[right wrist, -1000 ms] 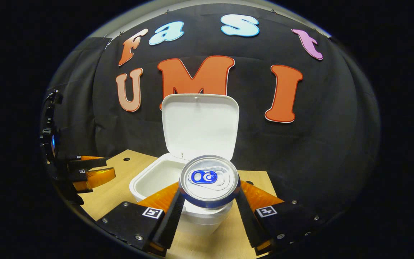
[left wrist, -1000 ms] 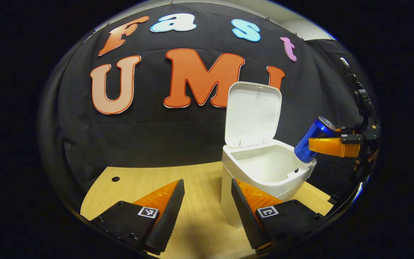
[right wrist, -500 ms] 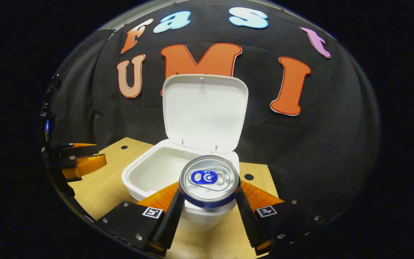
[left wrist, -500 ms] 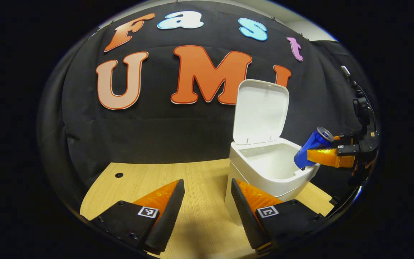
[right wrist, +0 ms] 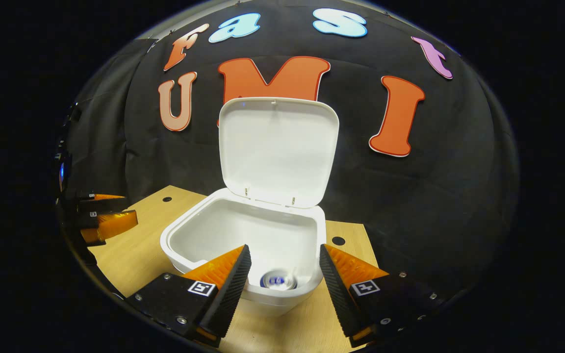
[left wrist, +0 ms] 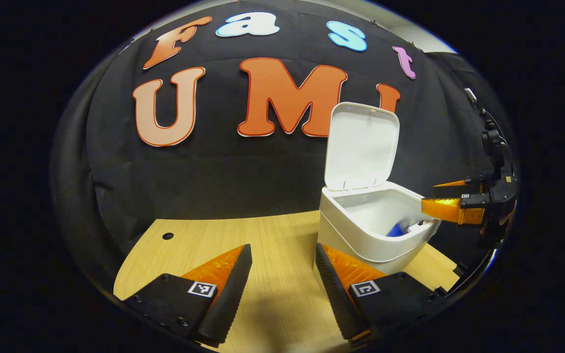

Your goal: Press the lid of the desktop garbage bin to open it, pick up the crumpled paper on the desktop and throw it into the bin, then pick up the pop can on the desktop and drop it into the bin, and finally close the garbage bin lid.

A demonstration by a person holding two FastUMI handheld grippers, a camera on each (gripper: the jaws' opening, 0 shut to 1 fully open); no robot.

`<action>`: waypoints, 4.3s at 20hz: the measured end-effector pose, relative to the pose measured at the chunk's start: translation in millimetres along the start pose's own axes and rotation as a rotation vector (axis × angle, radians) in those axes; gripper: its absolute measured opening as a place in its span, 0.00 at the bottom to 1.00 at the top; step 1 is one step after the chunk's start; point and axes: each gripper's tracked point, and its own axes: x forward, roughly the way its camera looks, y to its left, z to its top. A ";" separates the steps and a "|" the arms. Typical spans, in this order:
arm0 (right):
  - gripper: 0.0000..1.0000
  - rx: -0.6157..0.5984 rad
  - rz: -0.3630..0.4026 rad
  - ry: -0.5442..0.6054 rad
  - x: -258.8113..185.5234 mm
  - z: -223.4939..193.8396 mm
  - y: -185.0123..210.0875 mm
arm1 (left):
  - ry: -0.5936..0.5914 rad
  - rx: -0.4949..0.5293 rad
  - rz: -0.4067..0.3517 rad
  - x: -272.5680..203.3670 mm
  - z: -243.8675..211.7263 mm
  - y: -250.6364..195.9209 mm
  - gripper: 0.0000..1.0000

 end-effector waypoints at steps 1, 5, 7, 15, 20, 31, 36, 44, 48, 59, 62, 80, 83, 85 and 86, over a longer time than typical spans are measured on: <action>0.85 -0.006 0.002 -0.012 1.4 4.8 0.5 | 0.001 0.003 0.003 -1.8 -0.1 1.2 0.84; 0.86 -0.054 -0.001 -0.069 3.3 30.9 -2.2 | -0.005 0.014 0.009 -8.4 0.2 3.9 0.84; 0.86 -0.075 -0.001 -0.103 3.9 49.9 -2.8 | -0.008 0.022 0.019 -11.9 -1.1 7.7 0.84; 0.86 -0.133 0.019 -0.262 7.4 143.0 4.5 | -0.003 0.027 0.096 -31.6 -9.3 34.8 0.84; 0.86 -0.180 -0.016 -0.327 17.7 193.3 3.1 | 0.000 0.007 0.144 -43.3 -14.3 55.3 0.84; 0.86 -0.092 -0.074 -0.248 73.7 226.8 4.8 | 0.000 -0.008 0.232 -52.8 -11.1 123.3 0.82; 0.86 -0.069 -0.088 -0.237 69.0 220.9 11.6 | -0.003 -0.004 0.201 -45.4 -10.3 135.5 0.84; 0.86 -0.013 -0.101 -0.187 33.3 189.7 22.7 | 0.000 0.013 0.097 -26.7 -7.5 129.9 0.84; 0.86 0.006 -0.120 -0.161 16.6 168.9 28.9 | 0.003 0.019 0.048 -19.3 -6.5 124.5 0.84; 0.86 0.066 -0.169 -0.016 -11.5 90.9 42.9 | 0.005 0.034 -0.037 -10.9 -4.5 112.4 0.84; 0.86 0.098 -0.170 0.032 -12.1 65.8 48.1 | 0.004 0.040 -0.062 -7.6 -3.9 104.9 0.84; 0.64 0.191 -0.166 0.222 -11.6 -7.0 74.5 | 0.018 0.079 -0.126 -8.6 -3.5 87.7 0.84; 0.57 0.209 -0.175 0.239 -11.9 -11.2 80.5 | 0.007 0.096 -0.137 -7.5 0.1 83.4 0.84; 0.49 0.242 -0.176 0.250 -12.8 -10.5 83.9 | 0.005 0.099 -0.143 -8.7 1.3 81.0 0.84; 0.42 0.246 -0.176 0.244 -11.9 -9.7 85.1 | 0.001 0.100 -0.146 -8.7 3.9 79.4 0.84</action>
